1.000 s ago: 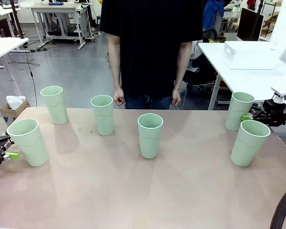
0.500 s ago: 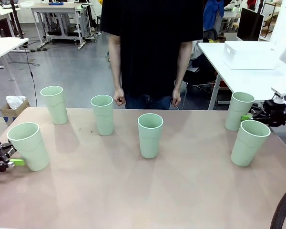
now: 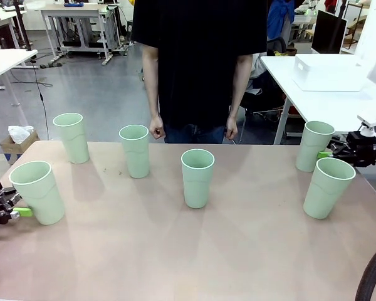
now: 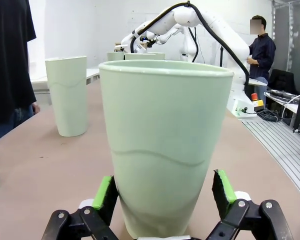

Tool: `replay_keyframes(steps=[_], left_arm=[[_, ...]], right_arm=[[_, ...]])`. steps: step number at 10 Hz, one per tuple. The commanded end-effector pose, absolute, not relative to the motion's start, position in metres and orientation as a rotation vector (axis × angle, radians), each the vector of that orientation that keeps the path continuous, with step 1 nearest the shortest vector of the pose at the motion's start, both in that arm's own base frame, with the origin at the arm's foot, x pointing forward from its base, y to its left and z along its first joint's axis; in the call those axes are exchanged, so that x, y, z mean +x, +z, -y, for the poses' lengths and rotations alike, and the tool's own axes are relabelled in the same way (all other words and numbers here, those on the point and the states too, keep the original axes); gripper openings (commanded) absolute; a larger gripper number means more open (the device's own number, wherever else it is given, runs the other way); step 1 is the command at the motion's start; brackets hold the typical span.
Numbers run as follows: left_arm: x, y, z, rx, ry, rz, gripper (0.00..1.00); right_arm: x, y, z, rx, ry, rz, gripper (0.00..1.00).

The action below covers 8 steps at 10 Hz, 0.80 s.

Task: Stack the cups and store them in the basket.
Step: Pick up two Reusable plastic cups , one in each hand.

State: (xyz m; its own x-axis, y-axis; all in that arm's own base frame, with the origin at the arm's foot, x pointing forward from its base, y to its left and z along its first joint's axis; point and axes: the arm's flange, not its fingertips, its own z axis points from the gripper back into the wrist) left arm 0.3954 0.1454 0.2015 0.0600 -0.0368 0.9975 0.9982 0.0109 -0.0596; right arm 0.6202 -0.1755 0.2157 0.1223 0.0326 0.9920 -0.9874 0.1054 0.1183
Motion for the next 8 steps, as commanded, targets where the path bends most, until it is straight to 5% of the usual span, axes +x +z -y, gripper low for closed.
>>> replay_keyframes(steps=[1,8], left_arm=[[0.393,0.198,-0.137,-1.190,-1.161,1.163,1.00],[0.378,0.211,-0.118,-1.195,-1.133,1.183,1.00]], right_arm=[[0.620,0.222,0.166,1.155,1.008,1.168,1.00],[0.619,0.219,0.149,1.151,0.957,1.169,1.00]])
